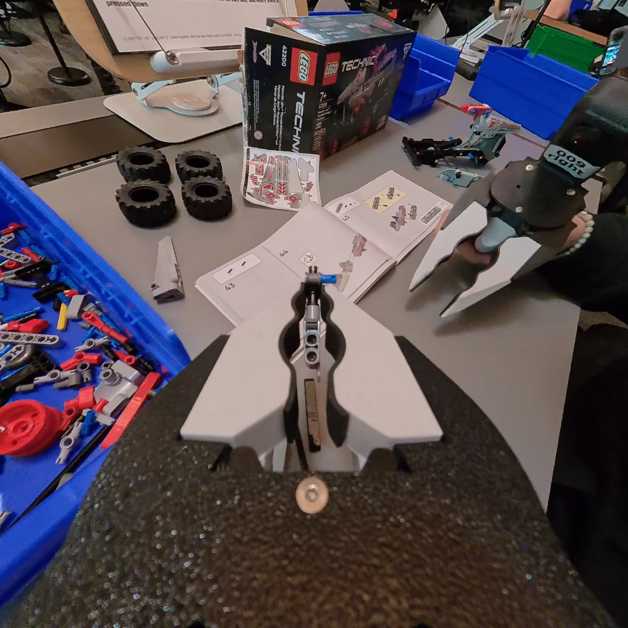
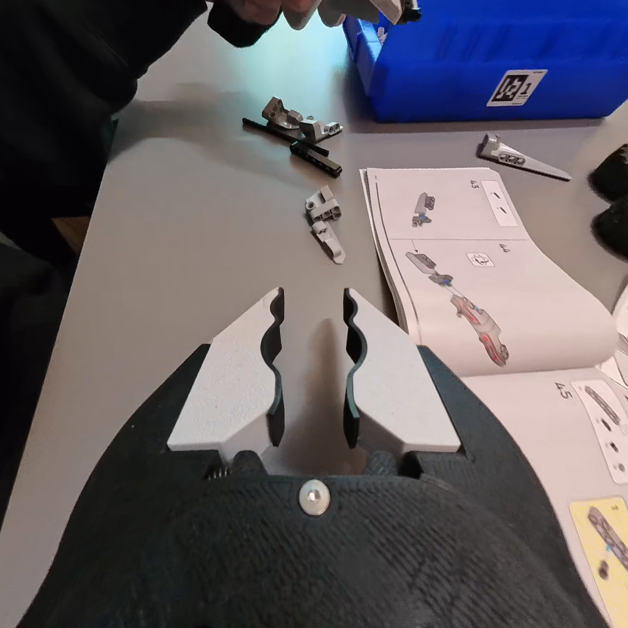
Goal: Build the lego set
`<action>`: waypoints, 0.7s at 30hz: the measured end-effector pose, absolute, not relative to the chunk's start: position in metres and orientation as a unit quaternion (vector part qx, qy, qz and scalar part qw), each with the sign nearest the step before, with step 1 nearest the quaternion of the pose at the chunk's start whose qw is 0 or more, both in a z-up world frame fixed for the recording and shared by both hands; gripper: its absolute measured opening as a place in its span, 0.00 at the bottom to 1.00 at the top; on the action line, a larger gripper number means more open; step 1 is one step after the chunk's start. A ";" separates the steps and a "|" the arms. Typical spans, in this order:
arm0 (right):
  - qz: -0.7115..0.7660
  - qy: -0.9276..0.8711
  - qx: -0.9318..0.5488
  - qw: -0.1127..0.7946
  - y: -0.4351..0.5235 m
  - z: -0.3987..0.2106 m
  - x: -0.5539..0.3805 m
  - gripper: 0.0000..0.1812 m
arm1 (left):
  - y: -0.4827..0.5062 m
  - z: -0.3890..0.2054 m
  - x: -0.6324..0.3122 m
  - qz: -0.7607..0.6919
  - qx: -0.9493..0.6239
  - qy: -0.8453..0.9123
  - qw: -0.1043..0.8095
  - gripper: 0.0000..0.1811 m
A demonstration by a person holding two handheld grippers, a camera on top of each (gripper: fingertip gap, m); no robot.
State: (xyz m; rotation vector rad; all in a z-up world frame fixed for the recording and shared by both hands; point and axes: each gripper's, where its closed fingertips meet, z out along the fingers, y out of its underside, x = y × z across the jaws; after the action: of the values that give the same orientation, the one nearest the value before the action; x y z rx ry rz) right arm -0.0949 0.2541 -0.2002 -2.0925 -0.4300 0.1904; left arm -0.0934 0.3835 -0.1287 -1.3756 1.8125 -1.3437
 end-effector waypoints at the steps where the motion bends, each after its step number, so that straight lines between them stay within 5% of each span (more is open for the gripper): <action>1: 0.078 -0.172 -0.860 0.475 0.259 -0.201 -0.096 0.18 | 0.385 -0.128 -0.094 -0.493 -0.505 0.663 0.248 0.03; 21: 0.023 -0.160 -0.890 0.427 0.312 -0.224 -0.107 0.19 | 0.398 -0.123 -0.101 -0.510 -0.503 0.648 0.260 0.03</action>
State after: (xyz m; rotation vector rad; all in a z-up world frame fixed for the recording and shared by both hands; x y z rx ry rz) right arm -0.1066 0.3124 -0.2243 -2.2227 -0.3989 0.0571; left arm -0.1010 0.3981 -0.1226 -1.3640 1.7541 -1.3807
